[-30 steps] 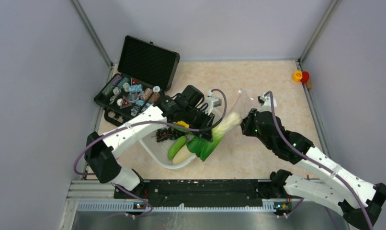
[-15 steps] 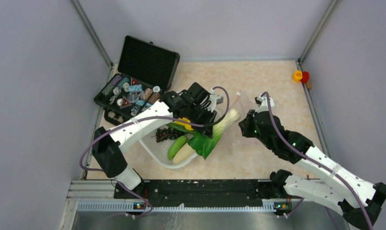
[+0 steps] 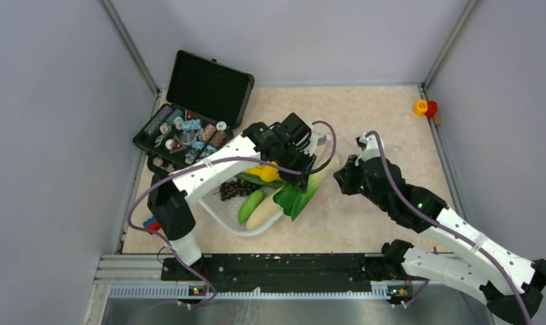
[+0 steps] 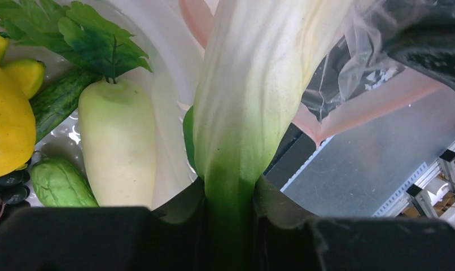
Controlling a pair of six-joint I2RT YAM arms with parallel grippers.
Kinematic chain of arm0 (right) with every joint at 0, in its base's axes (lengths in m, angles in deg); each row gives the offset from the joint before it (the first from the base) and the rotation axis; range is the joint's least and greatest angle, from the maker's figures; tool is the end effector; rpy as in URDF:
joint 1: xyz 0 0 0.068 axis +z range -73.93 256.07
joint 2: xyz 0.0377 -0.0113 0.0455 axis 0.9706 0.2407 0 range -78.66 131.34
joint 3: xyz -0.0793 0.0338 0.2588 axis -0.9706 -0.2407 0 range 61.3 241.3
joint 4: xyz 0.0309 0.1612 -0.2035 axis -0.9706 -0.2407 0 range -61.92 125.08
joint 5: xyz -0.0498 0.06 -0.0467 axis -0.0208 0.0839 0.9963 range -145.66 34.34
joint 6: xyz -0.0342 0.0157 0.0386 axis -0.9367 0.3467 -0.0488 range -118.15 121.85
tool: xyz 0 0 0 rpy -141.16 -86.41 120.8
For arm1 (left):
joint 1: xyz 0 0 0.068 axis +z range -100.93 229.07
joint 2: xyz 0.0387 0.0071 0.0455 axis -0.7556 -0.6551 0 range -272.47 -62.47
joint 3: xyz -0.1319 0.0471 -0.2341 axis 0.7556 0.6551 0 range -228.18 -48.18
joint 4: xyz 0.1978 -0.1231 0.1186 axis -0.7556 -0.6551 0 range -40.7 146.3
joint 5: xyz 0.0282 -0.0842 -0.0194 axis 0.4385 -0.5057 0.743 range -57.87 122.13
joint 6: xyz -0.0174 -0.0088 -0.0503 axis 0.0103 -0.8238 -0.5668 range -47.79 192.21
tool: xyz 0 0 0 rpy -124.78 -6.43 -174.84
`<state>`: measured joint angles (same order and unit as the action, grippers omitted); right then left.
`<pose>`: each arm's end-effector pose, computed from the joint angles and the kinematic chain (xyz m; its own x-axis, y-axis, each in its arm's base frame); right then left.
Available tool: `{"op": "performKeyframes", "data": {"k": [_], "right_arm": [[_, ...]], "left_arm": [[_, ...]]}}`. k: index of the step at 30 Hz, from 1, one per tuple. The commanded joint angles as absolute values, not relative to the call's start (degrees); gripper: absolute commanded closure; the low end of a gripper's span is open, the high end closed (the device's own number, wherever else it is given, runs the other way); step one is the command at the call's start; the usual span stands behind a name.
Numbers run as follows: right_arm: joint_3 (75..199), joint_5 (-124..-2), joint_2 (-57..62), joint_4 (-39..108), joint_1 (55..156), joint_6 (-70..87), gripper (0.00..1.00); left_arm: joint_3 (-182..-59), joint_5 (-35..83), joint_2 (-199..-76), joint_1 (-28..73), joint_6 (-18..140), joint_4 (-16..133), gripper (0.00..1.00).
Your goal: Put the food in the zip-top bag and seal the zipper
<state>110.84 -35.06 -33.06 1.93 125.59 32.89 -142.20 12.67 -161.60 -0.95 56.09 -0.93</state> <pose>0.1195 0.1206 0.3263 -0.5358 0.1158 -0.8364 -0.2757 0.9122 0.3030 0.2229 -0.2843 0.3168 -0.7749 0.5168 -0.3639 0.6316 0.6566 -0.4123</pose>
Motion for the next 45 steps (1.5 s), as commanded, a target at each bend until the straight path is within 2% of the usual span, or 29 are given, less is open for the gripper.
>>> {"op": "performKeyframes", "data": {"k": [1,6,12,14,15,17,20,22,27,31,35,45], "right_arm": [[110.1,-40.7,-35.9,8.1,126.4,29.5,1.0],[111.0,-41.3,-34.1,3.0,126.3,27.9,1.0],[109.4,-48.1,-35.9,3.4,126.3,24.7,1.0],[109.2,-45.2,-35.9,2.7,126.4,25.8,1.0],[109.1,-43.0,-36.1,2.3,126.4,27.3,1.0],[108.5,-39.7,-36.8,2.1,126.4,29.4,1.0],[107.0,-36.6,-38.7,2.9,126.3,32.3,1.0],[105.9,-36.3,-39.8,3.8,126.4,32.9,1.0],[105.0,-33.4,-40.0,2.9,126.4,36.0,1.0],[105.0,-34.2,-38.0,4.5,126.4,37.5,1.0],[105.6,-33.7,-36.5,6.0,126.4,39.9,1.0],[108.4,-33.4,-34.6,5.9,126.3,39.6,1.0]], "left_arm": [[-144.9,13.6,-164.0,-1.4,56.4,-0.1,0.99],[-147.1,11.3,-165.1,-1.5,57.1,0.6,0.92],[-147.7,9.4,-166.2,-1.6,57.7,0.9,0.84],[-147.8,8.6,-165.8,-1.6,58.0,1.4,0.8],[-147.8,8.4,-165.5,-1.6,58.0,1.8,0.76],[-147.3,8.6,-164.7,-1.6,58.1,2.7,0.62],[-145.8,8.7,-162.9,-1.6,58.6,4.3,0.55],[-144.9,9.0,-161.4,-1.6,59.0,4.9,0.44],[-138.6,8.4,-155.2,-1.6,59.0,10.7,0.28],[-134.0,5.3,-151.2,-1.6,59.4,14.2,0.08],[-130.8,3.3,-149.5,-1.6,59.6,15.8,0.04],[-126.6,4.0,-147.4,-2.4,59.9,16.4,0.03]]}}
